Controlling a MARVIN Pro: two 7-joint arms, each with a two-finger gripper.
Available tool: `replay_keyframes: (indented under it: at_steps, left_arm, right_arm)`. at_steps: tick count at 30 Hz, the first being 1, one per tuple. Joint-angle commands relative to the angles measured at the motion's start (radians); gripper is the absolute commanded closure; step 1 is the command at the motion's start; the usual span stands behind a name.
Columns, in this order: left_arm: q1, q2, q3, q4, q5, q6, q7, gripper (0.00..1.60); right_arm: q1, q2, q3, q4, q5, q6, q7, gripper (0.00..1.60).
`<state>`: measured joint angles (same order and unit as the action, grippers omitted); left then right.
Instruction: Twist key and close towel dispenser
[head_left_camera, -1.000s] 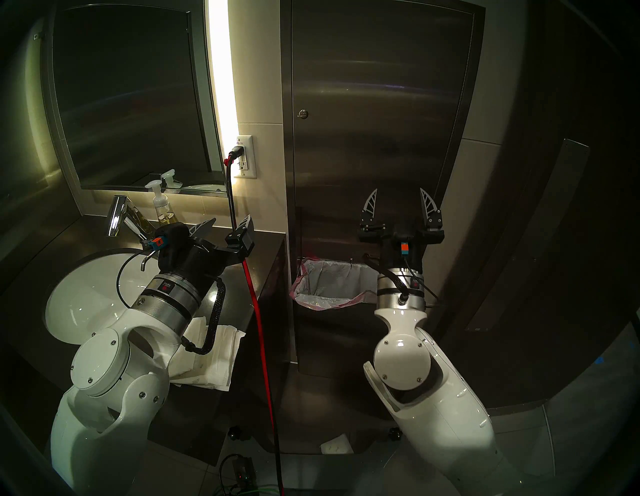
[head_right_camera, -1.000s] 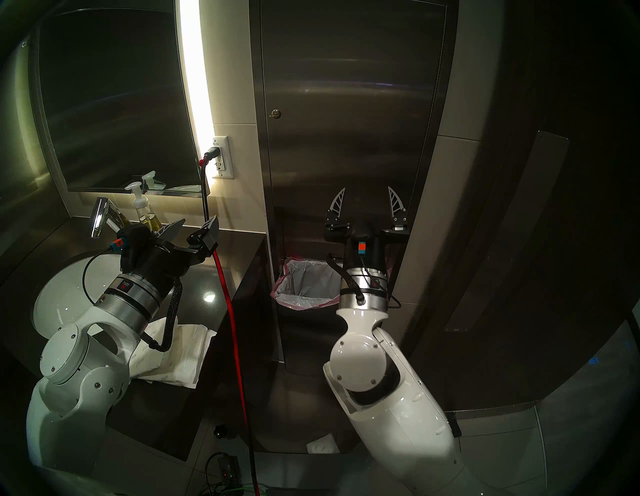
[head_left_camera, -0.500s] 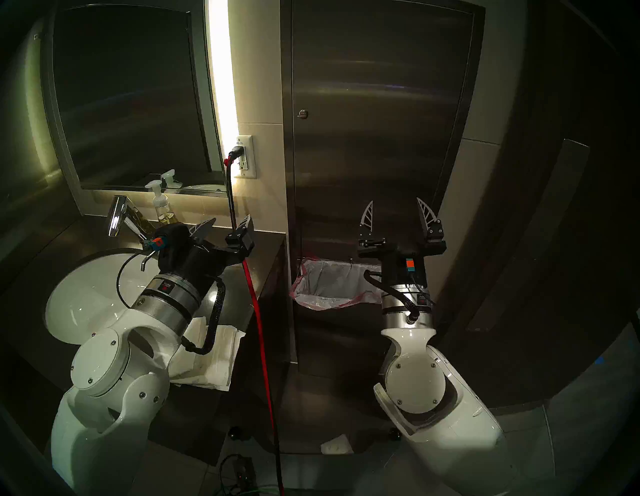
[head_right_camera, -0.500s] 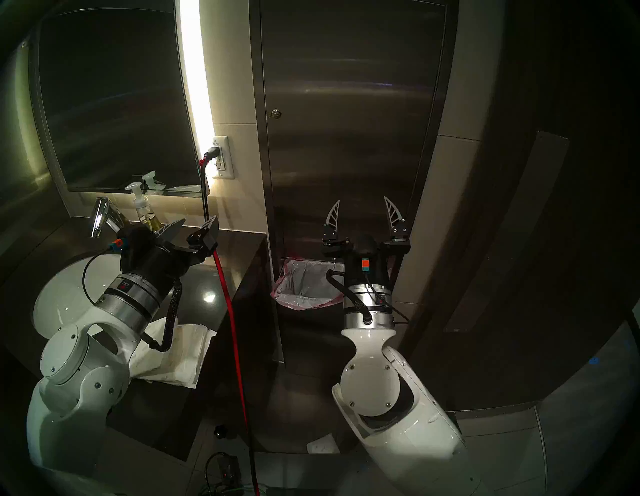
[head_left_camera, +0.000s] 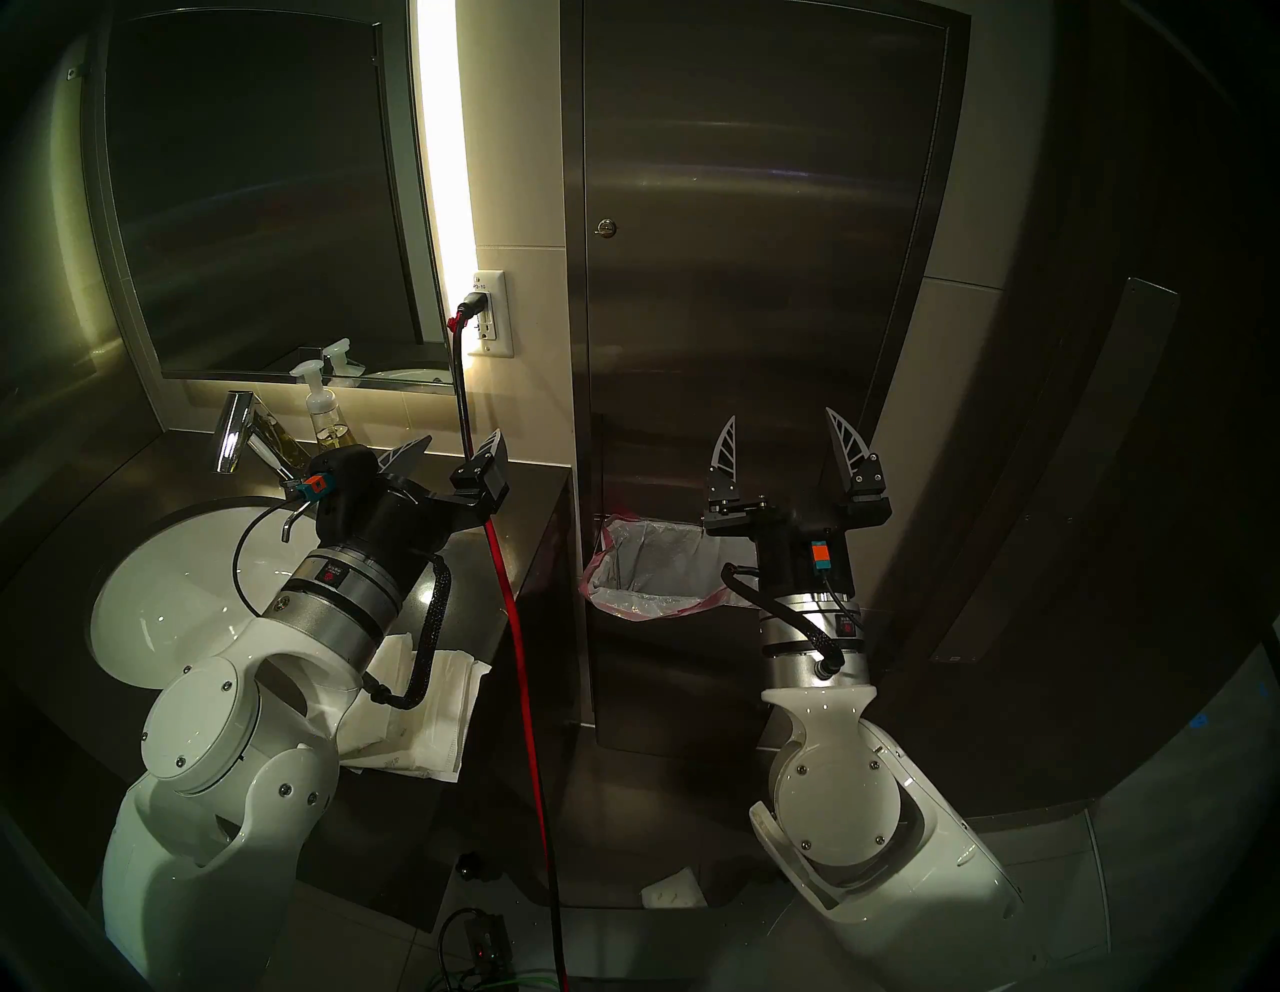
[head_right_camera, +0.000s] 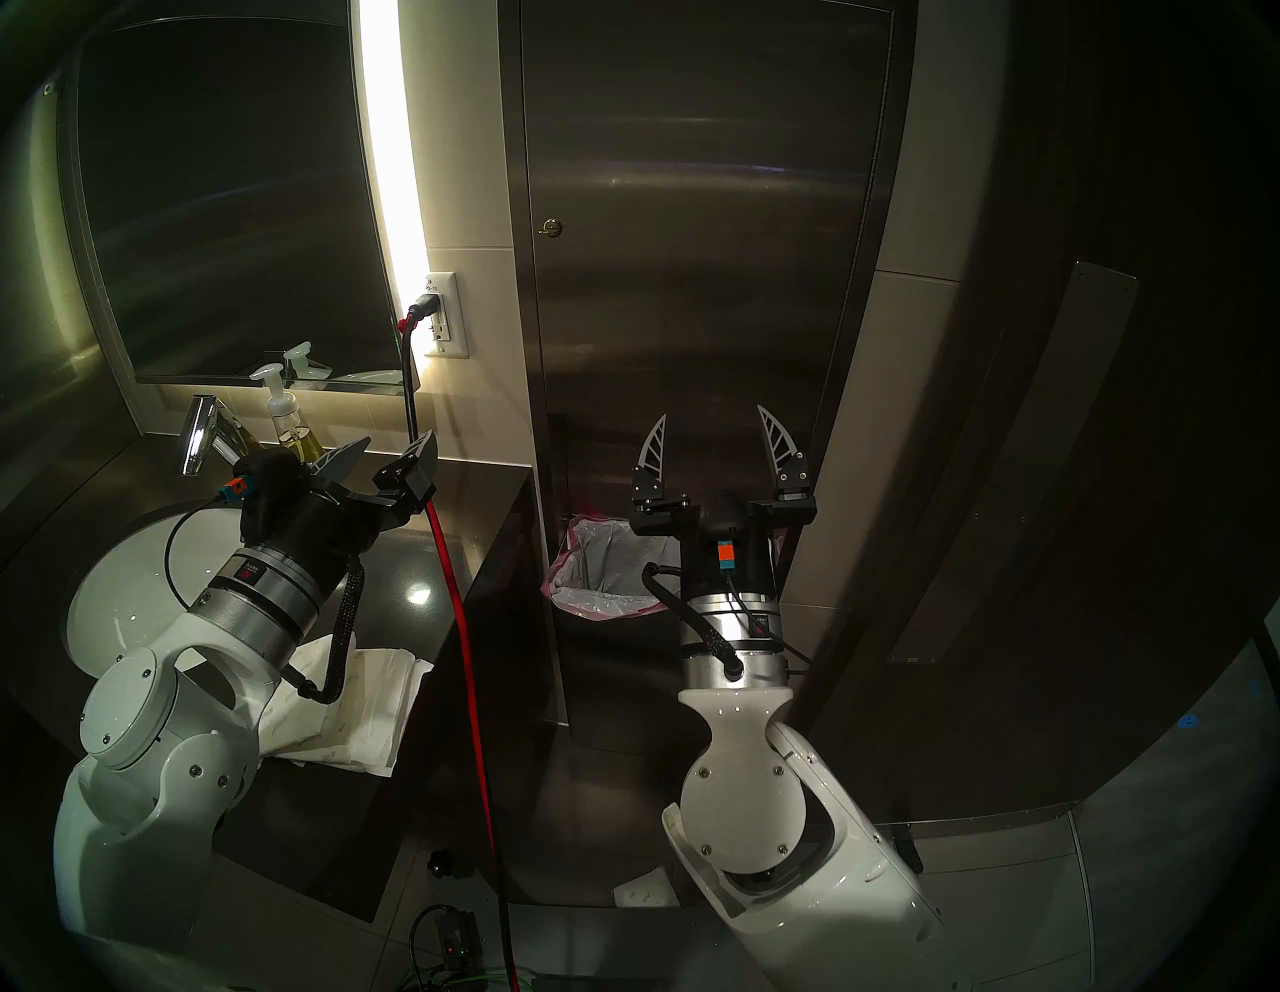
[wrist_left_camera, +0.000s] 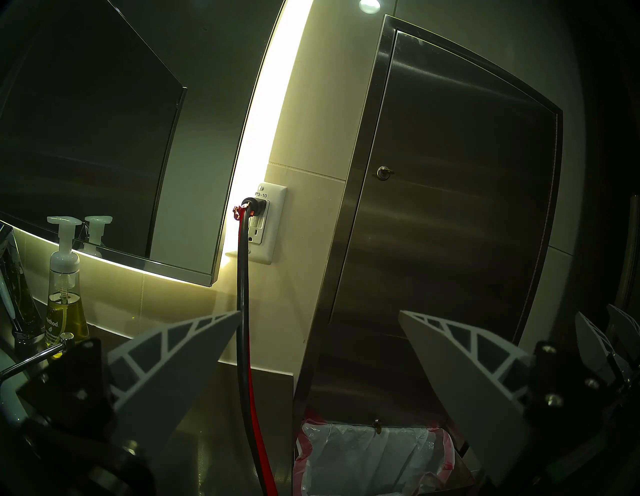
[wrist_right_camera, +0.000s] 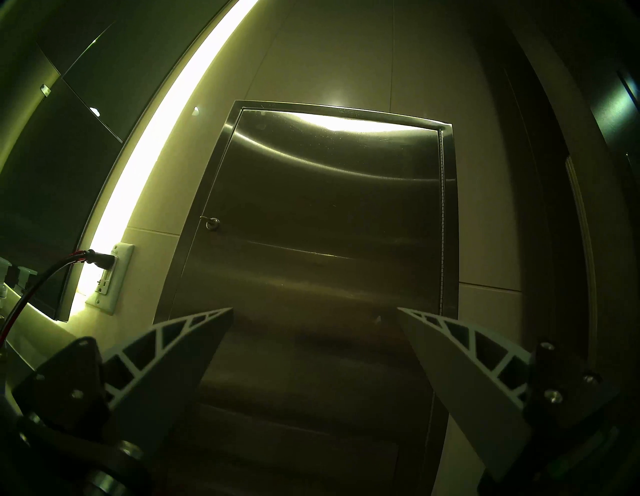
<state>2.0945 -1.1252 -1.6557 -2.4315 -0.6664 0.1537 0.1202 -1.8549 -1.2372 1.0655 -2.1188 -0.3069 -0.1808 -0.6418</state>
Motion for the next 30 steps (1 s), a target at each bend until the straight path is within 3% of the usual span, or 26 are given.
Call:
replay_keyframes:
  at_steps: [1, 30]
  left_arm:
    - [-0.003, 0.001, -0.003, -0.012, -0.002, -0.001, -0.002, 0.00]
    - [-0.002, -0.006, -0.004, -0.012, 0.002, 0.002, -0.007, 0.00]
  right_arm:
    - [-0.025, 0.004, 0.005, -0.030, -0.041, -0.009, -0.037, 0.00]
    - [-0.023, -0.002, -0.004, -0.017, -0.073, -0.013, -0.077, 0.00]
